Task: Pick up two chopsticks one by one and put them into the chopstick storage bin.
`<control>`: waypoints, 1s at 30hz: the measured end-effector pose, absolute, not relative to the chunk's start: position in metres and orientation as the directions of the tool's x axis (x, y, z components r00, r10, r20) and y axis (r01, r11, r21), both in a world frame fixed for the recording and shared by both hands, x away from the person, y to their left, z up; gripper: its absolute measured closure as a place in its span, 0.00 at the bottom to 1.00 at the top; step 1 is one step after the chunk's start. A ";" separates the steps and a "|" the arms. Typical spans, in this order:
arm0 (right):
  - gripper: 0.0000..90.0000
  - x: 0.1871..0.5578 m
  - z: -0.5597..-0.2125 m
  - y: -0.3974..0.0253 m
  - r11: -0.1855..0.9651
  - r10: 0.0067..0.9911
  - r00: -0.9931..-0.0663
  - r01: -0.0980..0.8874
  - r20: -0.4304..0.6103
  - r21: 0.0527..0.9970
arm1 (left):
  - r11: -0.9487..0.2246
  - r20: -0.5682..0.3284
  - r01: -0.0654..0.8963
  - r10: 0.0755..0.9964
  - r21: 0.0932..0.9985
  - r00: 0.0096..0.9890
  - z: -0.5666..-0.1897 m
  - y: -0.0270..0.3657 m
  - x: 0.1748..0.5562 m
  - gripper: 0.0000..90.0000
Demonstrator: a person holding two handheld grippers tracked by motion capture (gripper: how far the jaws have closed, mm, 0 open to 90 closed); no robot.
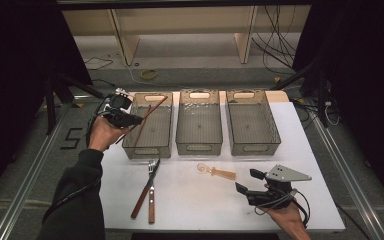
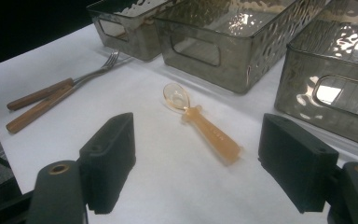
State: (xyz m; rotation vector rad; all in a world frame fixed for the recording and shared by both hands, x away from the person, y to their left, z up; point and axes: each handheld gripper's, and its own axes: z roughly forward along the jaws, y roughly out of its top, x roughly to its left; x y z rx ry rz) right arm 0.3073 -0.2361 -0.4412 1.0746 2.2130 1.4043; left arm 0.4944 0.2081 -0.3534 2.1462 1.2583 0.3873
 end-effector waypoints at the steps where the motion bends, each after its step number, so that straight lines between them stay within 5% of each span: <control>1: 0.31 0.307 -0.441 -0.236 0.239 0.729 -0.672 0.428 0.130 0.872 | -0.356 -0.055 0.687 0.865 0.633 0.498 -0.355 0.209 0.498 0.94; 30: 0.31 0.307 -0.441 -0.237 0.235 0.726 -0.674 0.430 0.136 0.872 | -0.263 -0.088 0.762 0.919 0.592 0.385 -0.399 0.212 0.539 0.93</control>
